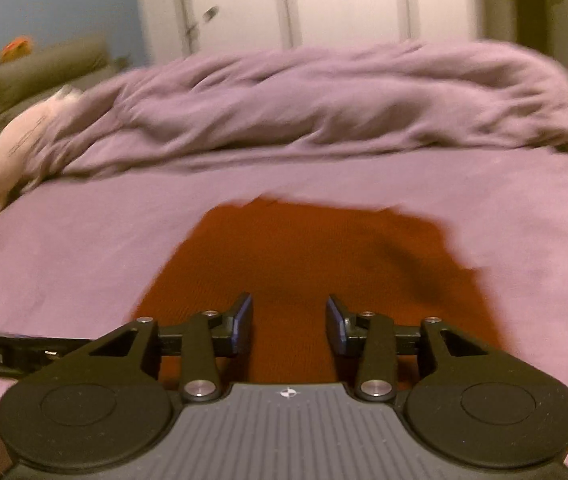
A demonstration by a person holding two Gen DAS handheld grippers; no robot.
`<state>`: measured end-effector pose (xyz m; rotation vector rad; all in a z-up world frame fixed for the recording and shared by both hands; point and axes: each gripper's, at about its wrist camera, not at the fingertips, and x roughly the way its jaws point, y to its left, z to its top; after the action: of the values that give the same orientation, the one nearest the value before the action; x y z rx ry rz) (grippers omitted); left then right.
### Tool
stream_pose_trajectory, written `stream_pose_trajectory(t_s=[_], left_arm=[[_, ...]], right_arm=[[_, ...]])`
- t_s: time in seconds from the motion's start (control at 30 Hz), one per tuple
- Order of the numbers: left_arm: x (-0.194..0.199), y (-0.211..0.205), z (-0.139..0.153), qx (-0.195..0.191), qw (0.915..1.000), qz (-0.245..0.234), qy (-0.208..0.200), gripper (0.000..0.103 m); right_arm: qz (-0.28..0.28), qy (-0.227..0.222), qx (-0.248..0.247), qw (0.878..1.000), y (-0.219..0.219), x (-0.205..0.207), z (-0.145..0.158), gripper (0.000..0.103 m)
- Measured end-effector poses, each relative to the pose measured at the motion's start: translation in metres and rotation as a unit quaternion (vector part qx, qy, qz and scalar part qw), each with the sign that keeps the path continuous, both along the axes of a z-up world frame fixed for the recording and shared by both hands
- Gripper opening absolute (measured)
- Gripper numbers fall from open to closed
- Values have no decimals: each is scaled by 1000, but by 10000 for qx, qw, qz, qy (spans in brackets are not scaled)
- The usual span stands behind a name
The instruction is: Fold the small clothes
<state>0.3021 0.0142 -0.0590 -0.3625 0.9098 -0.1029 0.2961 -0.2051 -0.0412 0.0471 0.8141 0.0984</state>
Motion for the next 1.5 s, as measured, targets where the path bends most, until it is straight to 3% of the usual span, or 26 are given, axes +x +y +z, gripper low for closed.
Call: stream_pose_trajectory(t_s=[0.07, 0.17, 0.23, 0.33, 0.43, 0.53, 0.63, 0.7, 0.77, 0.83, 0.93, 1.1, 1.27, 1.3, 1.4, 1.5], left_arm=[[8, 2, -2, -451, 9989, -94, 20, 102], [20, 5, -5, -868, 9961, -185, 6, 102], [31, 4, -10, -1023, 9944, -277, -17, 102], [51, 1, -23, -1415, 9886, -471, 220, 102], [65, 0, -37, -1934, 9787, -573, 386, 102], [76, -3, -46, -2151, 9742, -587, 334, 102], [87, -7, -52, -2407, 9678, -615, 403, 101], [92, -10, -54, -2527, 9636, -752, 435, 101], [94, -14, -53, -2450, 9654, -803, 394, 93], [93, -17, -51, -2071, 9745, -777, 377, 63], [88, -9, -50, -2271, 9703, -755, 344, 53], [69, 3, -22, -2325, 9684, -896, 111, 50], [39, 37, 9, -1685, 9826, -781, -88, 51], [35, 45, 11, -1426, 9876, -658, -70, 53], [21, 67, 14, -721, 9971, -249, -22, 51], [-5, 80, 26, -434, 9984, -196, -308, 65]], right_arm=[[-133, 268, -418, 9987, -21, -3, -16, 49], [-228, 211, 126, 9994, -51, -14, -8, 51], [-415, 139, 251, 9987, -63, -15, 0, 75], [-489, 505, 902, 9934, -86, -2, -8, 79], [-652, 1111, 1988, 9715, -116, 13, -33, 82], [-783, 1239, 2701, 9516, -133, 24, -48, 88], [-667, 1294, 3120, 9389, -130, 38, -54, 87], [-537, 1386, 3048, 9407, -117, 44, -60, 87], [-422, 1445, 2834, 9471, -102, 50, -64, 83], [-429, 1538, 2758, 9479, -94, 54, -66, 61], [-454, 1521, 2887, 9442, -90, 52, -62, 47], [-145, 1290, 2957, 9464, -66, 49, -35, 44], [367, 1240, 3136, 9407, -25, 48, -16, 44], [487, 1205, 3037, 9438, -14, 47, -15, 44], [390, 1132, 2648, 9568, 2, 42, -15, 57], [73, 807, 2112, 9741, 1, 21, -2, 61]])
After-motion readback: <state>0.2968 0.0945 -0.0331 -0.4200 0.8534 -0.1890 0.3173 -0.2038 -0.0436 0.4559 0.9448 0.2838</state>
